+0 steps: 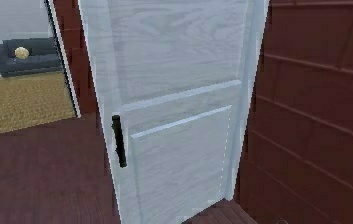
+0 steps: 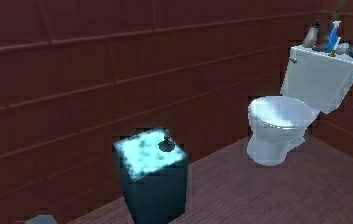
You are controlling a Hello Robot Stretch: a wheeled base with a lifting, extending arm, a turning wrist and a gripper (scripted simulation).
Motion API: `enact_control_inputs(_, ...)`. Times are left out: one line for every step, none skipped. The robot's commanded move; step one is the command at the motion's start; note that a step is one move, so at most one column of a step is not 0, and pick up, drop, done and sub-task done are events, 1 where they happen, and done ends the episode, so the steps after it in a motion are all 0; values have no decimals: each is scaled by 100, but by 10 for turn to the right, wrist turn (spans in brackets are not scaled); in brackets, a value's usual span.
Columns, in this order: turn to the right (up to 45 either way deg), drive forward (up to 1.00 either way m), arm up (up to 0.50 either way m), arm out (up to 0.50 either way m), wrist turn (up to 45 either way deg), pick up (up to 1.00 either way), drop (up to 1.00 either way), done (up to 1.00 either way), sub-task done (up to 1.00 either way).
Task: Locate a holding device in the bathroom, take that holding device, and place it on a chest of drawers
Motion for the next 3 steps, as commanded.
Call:
enact_control_inputs(450,0,0,0,0,0,0,0,0)
enact_control_inputs(450,0,0,0,0,0,0,0,0)
enact_control_inputs(90,0,0,0,0,0,0,0,0)
